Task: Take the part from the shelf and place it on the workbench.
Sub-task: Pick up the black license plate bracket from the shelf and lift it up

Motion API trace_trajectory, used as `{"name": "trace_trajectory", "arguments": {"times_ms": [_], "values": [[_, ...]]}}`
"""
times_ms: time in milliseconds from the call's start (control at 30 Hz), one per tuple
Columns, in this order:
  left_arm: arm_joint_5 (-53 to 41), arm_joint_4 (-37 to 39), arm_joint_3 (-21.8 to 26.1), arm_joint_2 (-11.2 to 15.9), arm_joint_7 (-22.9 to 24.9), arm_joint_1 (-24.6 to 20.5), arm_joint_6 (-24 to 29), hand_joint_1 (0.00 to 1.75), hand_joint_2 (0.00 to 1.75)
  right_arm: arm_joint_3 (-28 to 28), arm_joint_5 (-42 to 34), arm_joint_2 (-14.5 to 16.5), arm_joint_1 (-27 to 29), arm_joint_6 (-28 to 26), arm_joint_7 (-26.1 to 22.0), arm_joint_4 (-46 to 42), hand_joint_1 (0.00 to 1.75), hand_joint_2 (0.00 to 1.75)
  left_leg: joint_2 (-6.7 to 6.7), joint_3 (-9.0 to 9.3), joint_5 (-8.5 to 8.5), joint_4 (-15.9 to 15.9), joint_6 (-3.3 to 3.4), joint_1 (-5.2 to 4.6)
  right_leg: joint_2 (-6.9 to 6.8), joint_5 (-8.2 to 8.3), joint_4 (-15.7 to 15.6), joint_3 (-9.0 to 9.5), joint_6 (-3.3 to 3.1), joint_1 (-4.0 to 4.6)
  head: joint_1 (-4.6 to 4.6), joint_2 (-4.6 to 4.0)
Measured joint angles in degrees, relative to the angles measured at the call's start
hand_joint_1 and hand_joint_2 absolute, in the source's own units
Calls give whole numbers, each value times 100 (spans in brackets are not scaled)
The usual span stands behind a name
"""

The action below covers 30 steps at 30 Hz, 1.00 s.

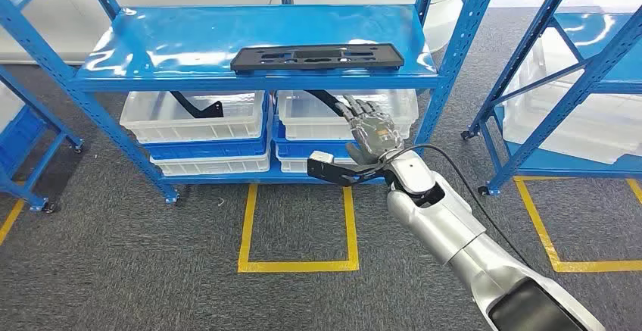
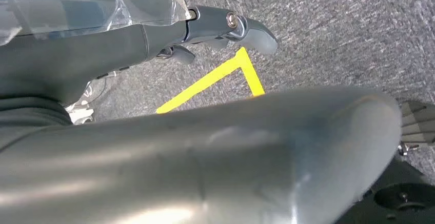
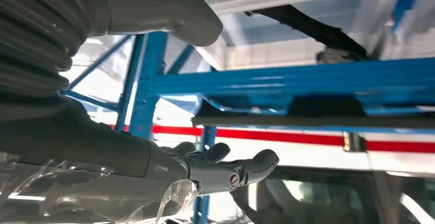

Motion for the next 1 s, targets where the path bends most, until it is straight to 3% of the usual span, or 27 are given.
{"name": "trace_trajectory", "arguments": {"times_ms": [67,133,200,333,367,433,500,533,567,633,667,733,833,900,967,1000], "values": [[-2,0,0,-1,2,1,-6,0,0,-1,-4,-17,-1,-1,11,1,0,175,-7,53,-34,-1,-15,0,0,295,-418,143,-28,3,0,0],[-4,-1,0,-6,4,-5,-12,0,0,-3,-9,-51,-6,-2,37,2,0,175,-17,140,-105,-1,-58,-10,1,800,-1272,451,-103,33,0,0],[-5,-1,1,-14,7,-21,-12,0,0,-8,-9,-82,-11,-4,76,8,0,175,-26,189,-162,-16,-120,-23,-3,999,-1788,648,-169,73,1,-1],[-10,0,2,-13,27,-25,-14,0,0,-37,-13,-147,-21,-25,138,43,0,175,-15,163,-305,103,-233,-22,-13,980,-1919,726,-258,46,-2,-1],[-15,0,2,-13,27,-25,-16,0,0,-45,-12,-158,-22,-31,142,52,0,175,-5,44,-438,364,-258,-16,-23,977,-1934,749,-283,33,-3,-1],[-31,1,1,-11,32,-25,-20,0,0,-55,4,-179,-20,-37,153,78,0,175,10,-401,-784,1226,-294,-6,-34,953,-1935,780,-311,64,-3,-1],[-58,2,1,-4,51,-23,-25,0,0,-55,36,-201,-5,-36,177,118,0,175,13,-796,-905,1848,-300,-22,-34,921,-1935,816,-314,95,0,-1],[-74,2,1,-2,59,-22,-27,0,0,-55,52,-215,0,-35,191,139,0,175,14,-840,-798,1820,-290,-34,-32,900,-1935,842,-314,98,1,-1],[-84,2,2,-2,63,-22,-30,0,0,-56,65,-222,0,-36,198,159,0,175,14,-757,-592,1541,-274,-44,-33,876,-1936,876,-311,95,1,-1],[-98,2,2,3,64,-28,-30,0,0,-58,84,-229,-14,-37,204,186,0,175,17,-391,-126,640,-238,-56,-24,825,-1934,944,-283,92,1,-1],[-100,2,2,6,64,-35,-29,0,0,-60,91,-230,-24,-38,204,197,0,175,16,-229,13,285,-207,-64,-12,800,-1933,965,-260,95,0,-1],[-103,2,2,9,64,-49,-30,0,0,-63,108,-234,-37,-38,203,219,0,175,10,-95,61,8,-140,-89,9,762,-1931,977,-212,106,0,-1],[-106,2,3,7,61,-55,-29,0,0,-69,124,-238,-43,-39,202,242,0,175,8,-63,46,0,-22,-89,6,649,-1800,938,-126,83,-1,-1],[-106,2,7,9,57,-59,-27,0,0,-74,131,-244,-55,-39,199,247,0,175,10,-41,40,-8,43,-77,-5,333,-1196,654,-66,66,0,-1],[-106,2,11,12,55,-59,-25,0,0,-74,143,-252,-52,-40,194,259,0,175,10,-27,20,-6,81,-81,-9,-8,-325,191,-37,60,0,-1],[-106,2,13,13,52,-57,-25,0,0,-74,154,-257,-43,-42,189,266,0,175,7,-14,7,-4,89,-82,-10,-49,-64,26,-36,58,0,-1]]}}
